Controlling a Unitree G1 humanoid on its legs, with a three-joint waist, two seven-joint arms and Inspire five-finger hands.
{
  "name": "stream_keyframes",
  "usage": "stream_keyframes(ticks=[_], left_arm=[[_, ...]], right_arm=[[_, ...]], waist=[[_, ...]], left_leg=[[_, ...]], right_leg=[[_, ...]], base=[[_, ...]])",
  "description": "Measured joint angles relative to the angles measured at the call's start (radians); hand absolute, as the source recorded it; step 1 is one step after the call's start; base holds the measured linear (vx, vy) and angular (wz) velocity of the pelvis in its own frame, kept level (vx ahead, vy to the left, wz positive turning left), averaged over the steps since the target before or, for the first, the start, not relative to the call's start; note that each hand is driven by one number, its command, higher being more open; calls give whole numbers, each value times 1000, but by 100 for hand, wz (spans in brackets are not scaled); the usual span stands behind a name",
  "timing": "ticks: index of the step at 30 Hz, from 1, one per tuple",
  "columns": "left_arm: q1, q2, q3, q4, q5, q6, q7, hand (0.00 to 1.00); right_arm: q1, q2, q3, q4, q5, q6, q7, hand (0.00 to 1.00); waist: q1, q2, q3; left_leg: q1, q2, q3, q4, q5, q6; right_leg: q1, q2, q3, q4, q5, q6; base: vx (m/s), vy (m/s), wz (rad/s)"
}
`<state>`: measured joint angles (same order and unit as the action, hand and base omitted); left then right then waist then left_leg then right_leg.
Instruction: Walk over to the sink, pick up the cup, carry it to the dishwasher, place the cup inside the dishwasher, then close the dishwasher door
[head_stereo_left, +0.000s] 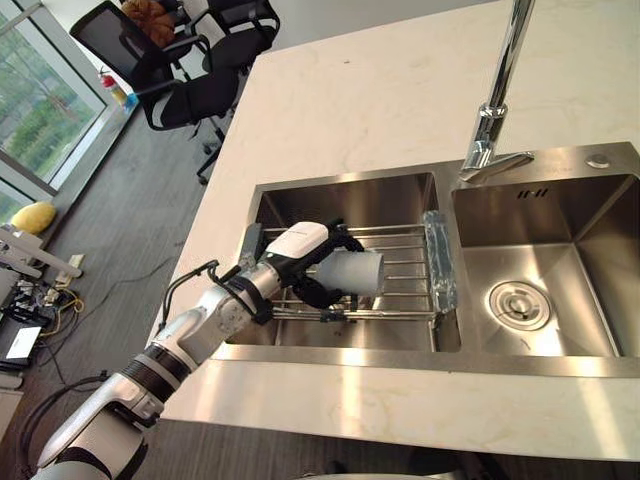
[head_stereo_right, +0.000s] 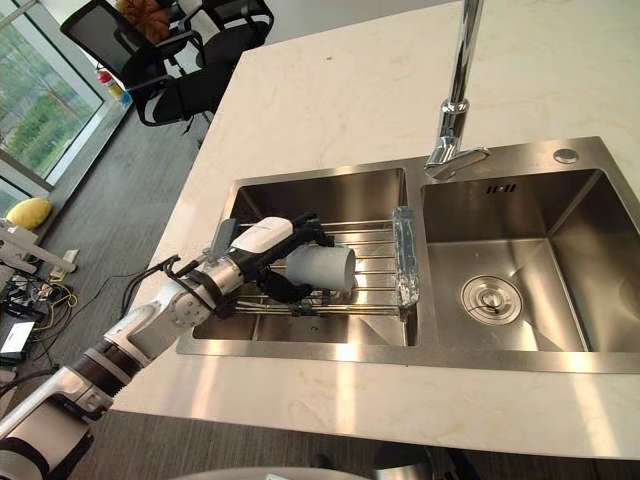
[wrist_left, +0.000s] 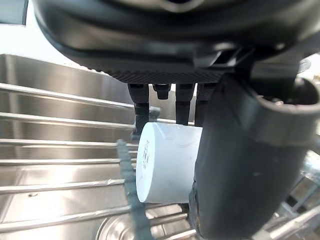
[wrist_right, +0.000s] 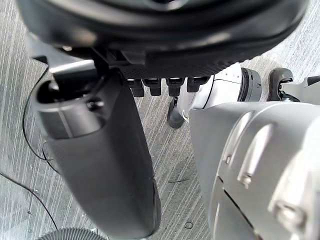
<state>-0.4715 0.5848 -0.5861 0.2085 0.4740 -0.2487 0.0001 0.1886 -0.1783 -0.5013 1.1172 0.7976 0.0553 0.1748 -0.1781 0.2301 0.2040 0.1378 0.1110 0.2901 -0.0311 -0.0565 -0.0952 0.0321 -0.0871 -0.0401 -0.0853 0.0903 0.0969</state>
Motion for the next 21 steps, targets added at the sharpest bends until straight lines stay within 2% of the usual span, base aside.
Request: stream_keyframes(ticks=[8, 10, 15, 18, 21], left_arm=[[3, -100, -11, 23, 59, -2, 46, 0], [7, -115, -16, 45, 57, -11, 98, 0], [18, -129, -45, 94, 25, -42, 249, 0], [72, -126, -22, 56, -29, -61, 278, 0], [142, -126, 47, -57, -70, -73, 280, 0]], right_arm=[[-3, 4, 10, 2, 5, -5, -2, 100], [-8, 8, 15, 6, 5, -7, -2, 100], [-15, 13, 13, 15, 5, -17, -3, 100], [-15, 34, -5, 15, 5, -25, -4, 100], [-9, 67, -30, 18, 4, -30, -5, 100]], waist=[[-12, -12, 7], [-31, -14, 8], [-40, -22, 14], [-38, -30, 20], [-17, -53, 23]], left_leg=[[5, 7, 8, 1, -4, -3], [9, 11, 13, 1, -4, -4], [14, 15, 20, 3, -5, -5], [14, 17, 13, 9, -5, -5], [12, 20, 0, 16, -5, -5]], right_leg=[[2, 8, 7, 0, -2, -1], [2, 13, 12, 0, -2, -2], [5, 17, 18, 0, -1, -3], [12, 18, 11, 1, 0, -4], [21, 18, -4, 1, 1, -5]], base=[[0, 0, -2], [0, 0, -9], [-30, -25, -5], [-35, -29, 7], [-46, -33, 12]])
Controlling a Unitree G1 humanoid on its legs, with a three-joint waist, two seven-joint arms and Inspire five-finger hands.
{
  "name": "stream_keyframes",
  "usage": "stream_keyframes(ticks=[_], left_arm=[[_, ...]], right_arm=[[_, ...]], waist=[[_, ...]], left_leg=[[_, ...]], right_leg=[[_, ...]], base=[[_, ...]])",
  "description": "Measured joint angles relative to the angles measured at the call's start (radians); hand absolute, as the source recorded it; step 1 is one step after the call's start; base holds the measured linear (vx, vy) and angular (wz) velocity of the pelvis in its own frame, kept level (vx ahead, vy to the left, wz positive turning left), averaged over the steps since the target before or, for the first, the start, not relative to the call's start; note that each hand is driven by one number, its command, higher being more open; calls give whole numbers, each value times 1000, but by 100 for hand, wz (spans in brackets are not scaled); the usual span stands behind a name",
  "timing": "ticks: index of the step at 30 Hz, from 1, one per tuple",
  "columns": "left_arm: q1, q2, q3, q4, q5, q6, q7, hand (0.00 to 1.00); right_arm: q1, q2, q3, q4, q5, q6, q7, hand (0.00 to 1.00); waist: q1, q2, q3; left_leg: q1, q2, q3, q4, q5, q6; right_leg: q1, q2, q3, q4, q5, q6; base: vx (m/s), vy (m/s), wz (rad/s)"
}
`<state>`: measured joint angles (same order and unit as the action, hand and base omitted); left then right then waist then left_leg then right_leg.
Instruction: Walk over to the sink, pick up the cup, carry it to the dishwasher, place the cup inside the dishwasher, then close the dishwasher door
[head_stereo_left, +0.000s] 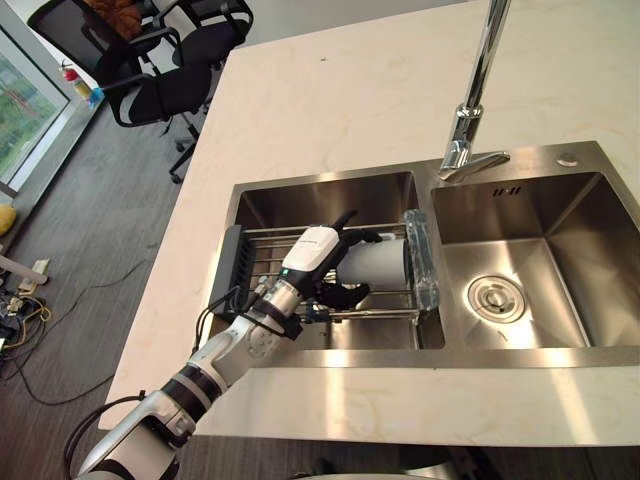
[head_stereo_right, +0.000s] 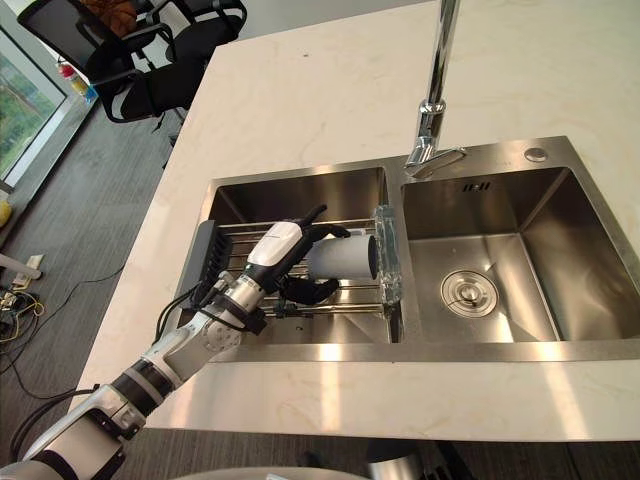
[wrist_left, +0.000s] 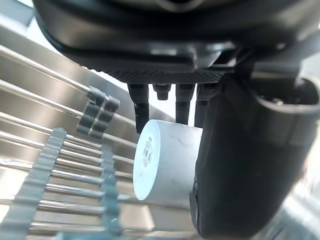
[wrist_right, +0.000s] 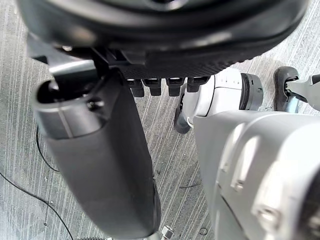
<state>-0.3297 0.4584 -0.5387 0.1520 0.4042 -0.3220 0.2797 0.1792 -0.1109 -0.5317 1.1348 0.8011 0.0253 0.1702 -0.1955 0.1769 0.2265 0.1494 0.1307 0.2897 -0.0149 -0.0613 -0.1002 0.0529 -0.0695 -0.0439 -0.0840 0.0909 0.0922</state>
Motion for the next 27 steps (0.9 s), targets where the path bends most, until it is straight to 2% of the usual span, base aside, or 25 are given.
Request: stream_keyframes(ticks=[5, 7, 10, 12, 15, 20, 23, 27], left_arm=[[52, -1, 130, -159, -14, -13, -1, 0], [68, 0, 157, -174, -14, -9, -4, 0], [105, 2, 173, -186, -13, 5, -19, 0], [143, 4, 191, -192, -15, 9, -21, 0], [216, -1, 251, -209, -82, 13, -23, 0], [332, -95, 397, -295, -319, 19, -21, 0], [366, -183, 499, -331, -433, 20, -14, 0], [405, -262, 631, -360, -550, 18, 6, 0]], right_arm=[[22, 29, -11, 1, -3, -10, -10, 100], [24, 34, -10, -1, -10, -12, -13, 100], [26, 32, -8, -10, -10, -23, -16, 100], [26, 30, 11, -16, -18, -30, -18, 100], [26, 31, 59, -20, -45, -30, -19, 100], [30, 41, 90, -19, -102, -29, -36, 100], [29, 43, 97, -19, -140, -29, -47, 100], [33, 50, 106, -13, -177, -24, -62, 100]], waist=[[58, -34, -30], [76, -43, -42], [100, -49, -58], [104, -53, -60], [125, -65, -73], [163, -95, -89], [200, -111, -101], [231, -128, -106]], left_leg=[[0, -1, -39, 11, 1, 1], [0, -3, -53, 16, 2, 3], [-8, -10, -84, 16, 9, 11], [-9, -16, -103, 14, 14, 15], [-13, -20, -120, 4, 27, 17], [-13, -31, -171, -12, 49, 22], [-18, -46, -200, -14, 53, 25], [-17, -65, -259, -1, 56, 33]], right_leg=[[26, -7, -44, 0, 0, 0], [36, -10, -63, 0, -1, 0], [46, -22, -92, 0, -2, 0], [56, -30, -112, 0, -4, 2], [57, -33, -129, 0, -4, 2], [82, -43, -182, 0, -9, 6], [97, -55, -210, 1, -15, 10], [101, -83, -261, 88, -70, 19]], base=[[-42, -21, 20], [-63, -19, 28], [-62, -12, 27], [-57, -1, 30], [-49, -10, 19], [-33, -12, 31], [-55, 15, 31], [-36, 18, 41]])
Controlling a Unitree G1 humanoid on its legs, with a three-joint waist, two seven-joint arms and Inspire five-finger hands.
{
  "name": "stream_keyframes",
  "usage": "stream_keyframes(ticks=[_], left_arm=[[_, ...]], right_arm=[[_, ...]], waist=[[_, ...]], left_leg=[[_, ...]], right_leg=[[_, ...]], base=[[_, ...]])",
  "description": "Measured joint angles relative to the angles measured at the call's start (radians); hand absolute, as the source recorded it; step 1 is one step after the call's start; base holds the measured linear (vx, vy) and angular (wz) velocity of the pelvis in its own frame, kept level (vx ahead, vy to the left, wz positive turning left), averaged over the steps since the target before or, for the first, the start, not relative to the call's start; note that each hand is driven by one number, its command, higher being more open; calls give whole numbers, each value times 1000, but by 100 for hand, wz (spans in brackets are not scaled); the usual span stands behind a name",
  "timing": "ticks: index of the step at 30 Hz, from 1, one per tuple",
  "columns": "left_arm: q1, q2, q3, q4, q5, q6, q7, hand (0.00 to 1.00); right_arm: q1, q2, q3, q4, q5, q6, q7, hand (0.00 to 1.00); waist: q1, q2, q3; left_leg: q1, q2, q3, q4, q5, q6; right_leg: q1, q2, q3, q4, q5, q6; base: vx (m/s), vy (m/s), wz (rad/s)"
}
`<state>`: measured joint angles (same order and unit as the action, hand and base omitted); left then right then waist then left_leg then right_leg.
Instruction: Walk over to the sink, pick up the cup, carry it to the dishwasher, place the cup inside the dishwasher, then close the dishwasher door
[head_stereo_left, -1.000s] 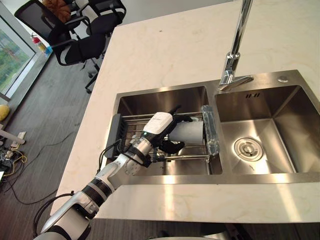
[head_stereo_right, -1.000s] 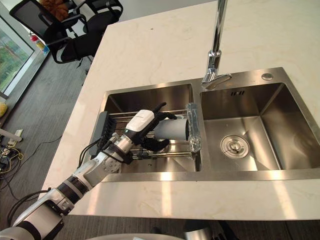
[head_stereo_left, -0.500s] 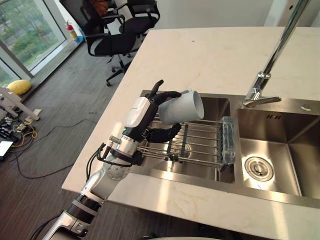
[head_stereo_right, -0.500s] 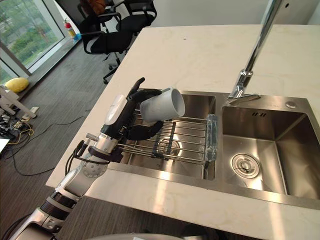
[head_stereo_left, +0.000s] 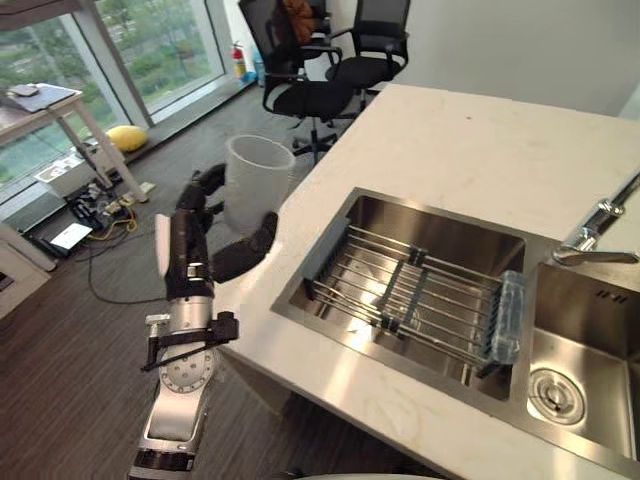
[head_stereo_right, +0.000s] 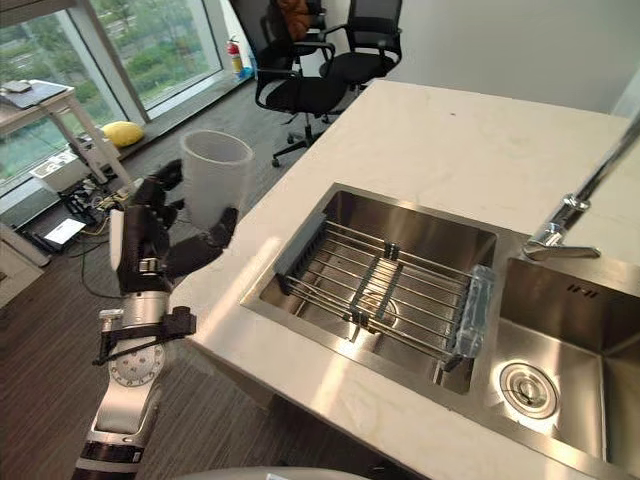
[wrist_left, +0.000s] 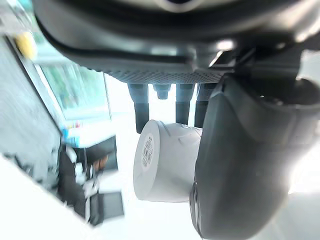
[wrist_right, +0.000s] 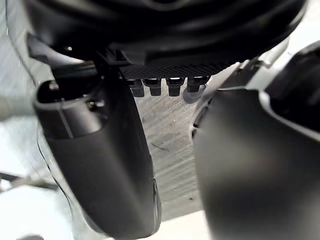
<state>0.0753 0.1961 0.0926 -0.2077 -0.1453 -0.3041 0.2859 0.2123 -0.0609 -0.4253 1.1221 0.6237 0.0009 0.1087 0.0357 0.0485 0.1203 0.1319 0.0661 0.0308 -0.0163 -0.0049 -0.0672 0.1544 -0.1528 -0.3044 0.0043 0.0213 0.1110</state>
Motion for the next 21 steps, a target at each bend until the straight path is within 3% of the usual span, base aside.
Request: stream_keyframes(ticks=[4, 5, 6, 8, 10, 12, 13, 15, 16, 17, 20, 21], left_arm=[[28, -26, 89, 0, -76, -9, 26, 0], [28, -28, 112, 0, -94, -9, 36, 0], [27, -28, 119, 0, -95, -11, 38, 0], [32, -29, 133, 15, -112, -31, 38, 0], [56, -32, 197, 15, -121, -73, 48, 0], [64, -37, 238, 12, -131, -94, 71, 0], [72, -37, 264, 1, -132, -95, 88, 0], [77, -44, 263, -4, -131, -94, 104, 0], [96, -51, 250, -21, -130, -94, 111, 0], [107, -53, 250, -34, -130, -94, 111, 0], [118, -53, 250, -52, -125, -131, 102, 0], [116, -55, 249, -51, -125, -136, 89, 0]], right_arm=[[2, 3, 0, 6, -30, 6, -1, 100], [17, 9, 0, 7, -31, 13, -1, 100], [25, 13, 0, 7, -32, 16, -1, 100], [57, 32, -1, 9, -24, 6, 2, 100], [97, 72, 6, -30, -2, -61, 3, 100], [117, 82, 39, -41, -2, -94, -6, 100], [117, 76, 53, -38, -8, -89, -13, 100], [111, 62, 62, -39, -20, -84, -17, 100], [109, 52, 64, -45, -33, -84, -17, 100], [107, 51, 64, -46, -34, -84, -17, 100], [89, 53, 32, -31, -30, -84, -1, 100], [83, 53, 13, -27, -28, -84, 0, 100]], waist=[[27, -22, 1], [23, -43, -4], [19, -51, -3], [18, -52, -3], [14, -63, -10], [20, -79, -20], [32, -82, -21], [28, -70, -13], [21, -49, -2], [14, -48, -3], [-31, -34, 1], [-51, -23, 3]], left_leg=[[-3, -28, -63, 3, -1, 8], [-15, -52, -123, 5, 2, 20], [-19, -63, -155, 6, 5, 22], [-42, -81, -256, 7, 11, 25], [-95, -95, -319, 20, 38, 16], [-157, -120, -349, 54, 52, 14], [-201, -138, -355, 85, 65, -4], [-223, -146, -376, 102, 68, -6], [-218, -133, -353, 89, 61, 4], [-216, -116, -307, 80, 58, 15], [-226, -43, -70, 21, 21, 97], [-238, -13, 57, 9, -19, 134]], right_leg=[[-21, -42, -23, 132, -78, 9], [-35, -69, 1, 212, -133, 8], [-38, -78, 24, 245, -151, 6], [-87, -86, 126, 407, -188, -18], [-144, -78, 241, 499, -228, 5], [-139, -79, 284, 450, -270, 17], [-136, -80, 291, 396, -308, 19], [-130, -73, 290, 380, -342, 36], [-115, -65, 281, 389, -347, 37], [-109, -65, 272, 391, -348, 36], [-84, -46, 240, 374, -339, 12], [-65, -38, 218, 341, -317, -6]], base=[[-35, 22, 56], [-16, -4, 103], [10, -46, 174], [21, -89, 148], [-19, -162, 100], [-82, -196, 68], [-128, -155, 41], [-143, -89, 35], [-236, -83, 46], [-288, -98, 63], [-225, -104, 110], [-262, -74, 148]])
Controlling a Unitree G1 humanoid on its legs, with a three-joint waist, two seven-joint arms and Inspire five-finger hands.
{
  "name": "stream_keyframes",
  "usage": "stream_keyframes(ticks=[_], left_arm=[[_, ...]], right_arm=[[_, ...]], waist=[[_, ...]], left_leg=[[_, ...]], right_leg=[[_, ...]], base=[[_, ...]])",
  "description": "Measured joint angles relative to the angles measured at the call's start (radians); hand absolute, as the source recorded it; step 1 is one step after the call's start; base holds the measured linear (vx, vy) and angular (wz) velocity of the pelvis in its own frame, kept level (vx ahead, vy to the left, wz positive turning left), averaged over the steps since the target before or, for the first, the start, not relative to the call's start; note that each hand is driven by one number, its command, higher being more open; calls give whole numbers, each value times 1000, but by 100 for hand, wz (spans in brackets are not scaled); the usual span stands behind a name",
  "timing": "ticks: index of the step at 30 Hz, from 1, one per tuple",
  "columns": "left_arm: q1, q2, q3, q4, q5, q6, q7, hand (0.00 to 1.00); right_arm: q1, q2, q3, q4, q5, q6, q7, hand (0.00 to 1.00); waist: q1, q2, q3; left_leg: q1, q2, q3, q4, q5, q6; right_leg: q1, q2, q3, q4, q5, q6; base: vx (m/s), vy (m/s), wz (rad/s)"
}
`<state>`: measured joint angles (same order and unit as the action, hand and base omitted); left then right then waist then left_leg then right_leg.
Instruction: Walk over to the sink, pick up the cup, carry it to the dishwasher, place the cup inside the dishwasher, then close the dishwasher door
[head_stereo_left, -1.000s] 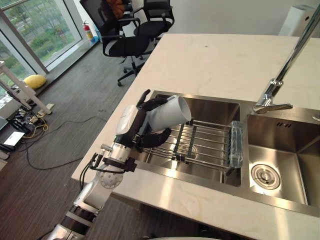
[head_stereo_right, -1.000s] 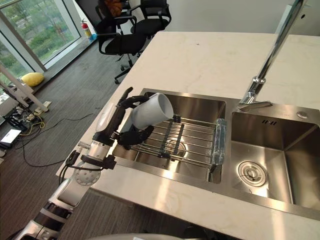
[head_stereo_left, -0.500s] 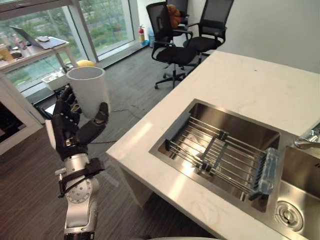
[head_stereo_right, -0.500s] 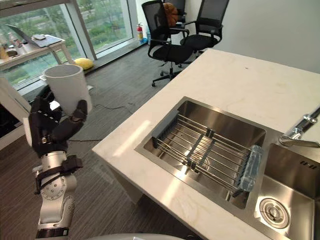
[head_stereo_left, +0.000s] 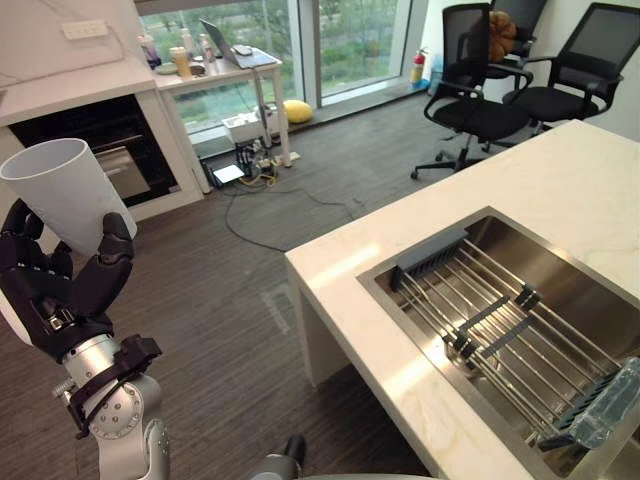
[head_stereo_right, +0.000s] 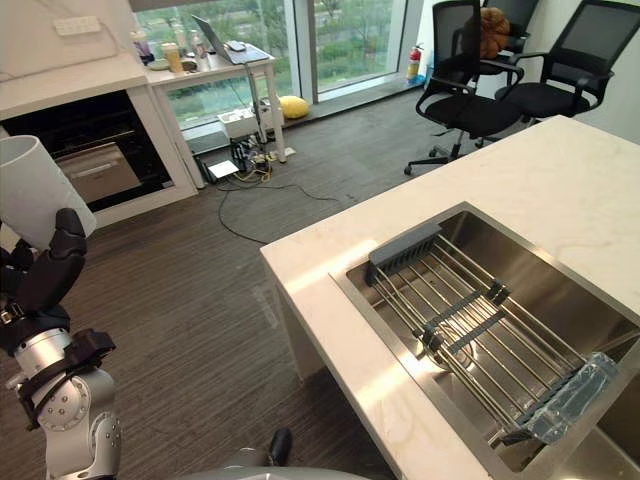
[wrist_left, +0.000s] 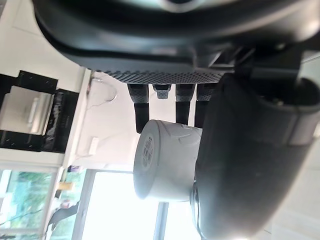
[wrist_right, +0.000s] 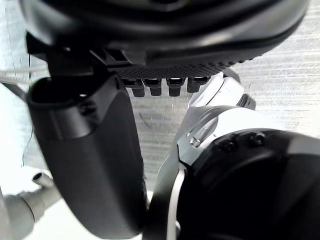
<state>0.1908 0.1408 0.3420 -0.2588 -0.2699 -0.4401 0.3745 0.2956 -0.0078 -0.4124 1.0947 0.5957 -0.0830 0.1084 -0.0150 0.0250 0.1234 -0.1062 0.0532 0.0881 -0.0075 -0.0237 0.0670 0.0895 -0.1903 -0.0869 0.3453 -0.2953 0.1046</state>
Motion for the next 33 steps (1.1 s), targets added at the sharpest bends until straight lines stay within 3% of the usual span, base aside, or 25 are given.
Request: stream_keyframes(ticks=[2, 3, 4, 5, 6, 7, 8, 9, 10, 11, 13, 14, 15, 16, 19, 21, 23, 24, 25, 27, 28, 29, 30, 31, 33], left_arm=[[-22, -1, -1, 0, 15, -14, -24, 0], [-27, 0, -10, -6, 18, -28, -31, 0], [-29, 1, -13, -5, 19, -27, -37, 0], [-35, -11, -8, -1, 25, -26, -50, 0], [-44, -32, -28, 1, 29, -27, -51, 0], [-40, -33, -30, -3, 36, -29, -51, 0], [-33, -31, -28, -13, 37, -33, -51, 0], [-37, -30, -32, -23, 37, -45, -46, 0], [-50, -21, -59, -30, 40, -62, -46, 0], [-64, -21, -80, -18, 46, -43, -45, 0], [-69, -20, -126, -19, 58, -1, -46, 0], [-71, -20, -144, -19, 58, 9, -46, 0], [-82, -22, -184, -23, 65, 29, -49, 0], [-96, -22, -227, -28, 72, 49, -60, 0], [-115, -23, -315, -31, 64, 105, -94, 0], [-139, -23, -371, -29, 54, 137, -127, 0], [-172, -14, -431, -9, 52, 163, -165, 0], [-196, -2, -461, 8, 50, 172, -182, 0], [-220, -3, -473, 40, 50, 171, -192, 0], [-248, -1, -462, 86, 37, 171, -195, 0], [-250, 1, -457, 94, 33, 171, -193, 0], [-249, 12, -446, 100, 32, 173, -180, 0], [-250, 37, -428, 97, 33, 173, -176, 0], [-247, 42, -419, 99, 33, 172, -173, 0], [-225, 2, -420, 93, 33, 185, -157, 0]], right_arm=[[0, -2, -13, 12, -5, 23, 2, 100], [-3, -36, -20, 8, -9, 38, 1, 100], [-7, -42, -24, 17, -15, 40, -2, 100], [-14, -36, -31, 25, -53, 54, 0, 100], [-14, -42, -35, 21, -73, 62, 0, 100], [-19, -51, -34, 19, -89, 66, -2, 100], [-30, -77, -25, 11, -135, 81, -4, 100], [-30, -95, -16, 4, -164, 88, -5, 100], [-39, -129, -21, 6, -197, 89, -3, 100], [-58, -138, -16, 21, -209, 111, -8, 100], [-89, -138, -11, 42, -242, 123, 3, 100], [-95, -136, -10, 50, -246, 125, 5, 100], [-105, -130, -9, 62, -250, 131, -2, 100], [-111, -146, -10, 71, -253, 140, -14, 100], [-103, -152, 7, 70, -223, 166, -18, 100], [-104, -154, 7, 67, -178, 165, -17, 100], [-103, -153, 8, 50, -100, 164, -16, 100], [-95, -147, 9, 32, -44, 165, -8, 100], [-94, -137, 10, 31, -11, 165, 7, 100], [-91, -111, 28, 22, 11, 156, 9, 100], [-92, -105, 31, 21, 11, 156, 9, 100], [-91, -95, 50, 21, 11, 157, 10, 100], [-92, -81, 72, 21, 11, 160, 12, 100], [-94, -76, 78, 22, 12, 165, 15, 100], [-87, -102, 84, 27, 13, 174, 14, 100]], waist=[[-2, 1, 8], [-3, 61, 14], [-5, 67, 15], [-25, 43, 18], [-33, 5, 7], [-15, -3, 3], [8, 1, -1], [6, 27, -13], [-21, 76, -42], [-40, 62, -44], [-32, 58, -44], [-36, 57, -47], [-32, 47, -49], [-22, 59, -40], [-15, 32, -40], [-24, 24, -33], [-27, 8, -22], [-32, 9, -17], [-40, 11, -9], [-40, 5, -13], [-38, -1, -16], [-31, -20, -25], [-23, -64, -31], [-28, -73, -30], [-24, -28, -51]], left_leg=[[-47, 35, 149, 48, 7, 10], [-71, 65, 197, 61, 7, 3], [-73, 67, 220, 48, -4, -30], [-77, 45, 308, 43, -128, -187], [-141, 21, 333, 243, -63, 11], [-162, 30, 334, 378, -37, 55], [-137, 81, 332, 537, -59, 18], [-72, 137, 334, 549, -86, -28], [50, 181, 356, 348, -92, -140], [73, 132, 373, 267, -52, -146], [111, 52, 364, 118, -5, -126], [115, 38, 367, 85, -3, -123], [90, 35, 395, 116, 13, -103], [77, 42, 396, 148, 36, -90], [119, -49, 332, 6, 94, -65], [130, -66, 290, -23, 102, -58], [149, -72, 236, -4, 91, -51], [163, -56, 193, 17, 76, -44], [170, -34, 148, 45, 54, -49], [170, -13, 105, 68, 27, -66], [170, -13, 100, 70, 25, -70], [170, -22, 98, 71, 23, -77], [170, -45, 98, 73, 25, -96], [170, -51, 95, 80, 20, -103], [160, 1, 104, 83, 11, -125]], right_leg=[[9, -26, -83, -16, 27, 1], [14, 12, -114, 13, 9, 3], [5, 31, -112, 33, -12, 6], [-13, 30, -87, 31, -11, -53], [-22, -76, -181, 36, -3, -65], [-28, -115, -205, 37, 11, -65], [-21, -145, -218, 8, 37, -60], [-6, -136, -232, -14, 44, -24], [5, -139, -258, 14, 46, 69], [11, -163, -258, 23, 42, 90], [13, -137, -252, -33, 62, 63], [27, -134, -256, -62, 77, 49], [50, -153, -311, -105, 101, 63], [82, -150, -356, -117, 106, 76], [133, -190, -424, -133, 142, 94], [125, -210, -439, -48, 152, 86], [64, -240, -360, 159, 183, 40], [10, -237, -264, 310, 251, -21], [-19, -200, -178, 355, 139, -7], [-43, -142, -112, 258, 63, 12], [-49, -125, -85, 198, 64, 17], [-63, -104, -45, 47, 104, 46], [-81, -101, -34, -62, 215, 50], [-88, -103, -38, -76, 208, 47], [-76, -45, -40, -148, 226, 26]], base=[[-195, 48, 143], [-119, 64, 113], [-197, -38, 159], [-243, -7, 182], [-257, 24, 162], [-194, 141, 90], [-110, 165, 32], [-76, 336, 93], [-26, 334, 144], [-10, 285, 147], [-9, 118, 107], [38, 160, 125], [75, 147, 125], [87, 168, 106], [110, 103, 71], [101, 60, 85], [97, 47, 82], [118, -17, 90], [126, -45, 96], [99, -46, 76], [106, -85, 53], [110, -170, 27], [133, -279, 22], [143, -291, 7], [122, -173, -19]])
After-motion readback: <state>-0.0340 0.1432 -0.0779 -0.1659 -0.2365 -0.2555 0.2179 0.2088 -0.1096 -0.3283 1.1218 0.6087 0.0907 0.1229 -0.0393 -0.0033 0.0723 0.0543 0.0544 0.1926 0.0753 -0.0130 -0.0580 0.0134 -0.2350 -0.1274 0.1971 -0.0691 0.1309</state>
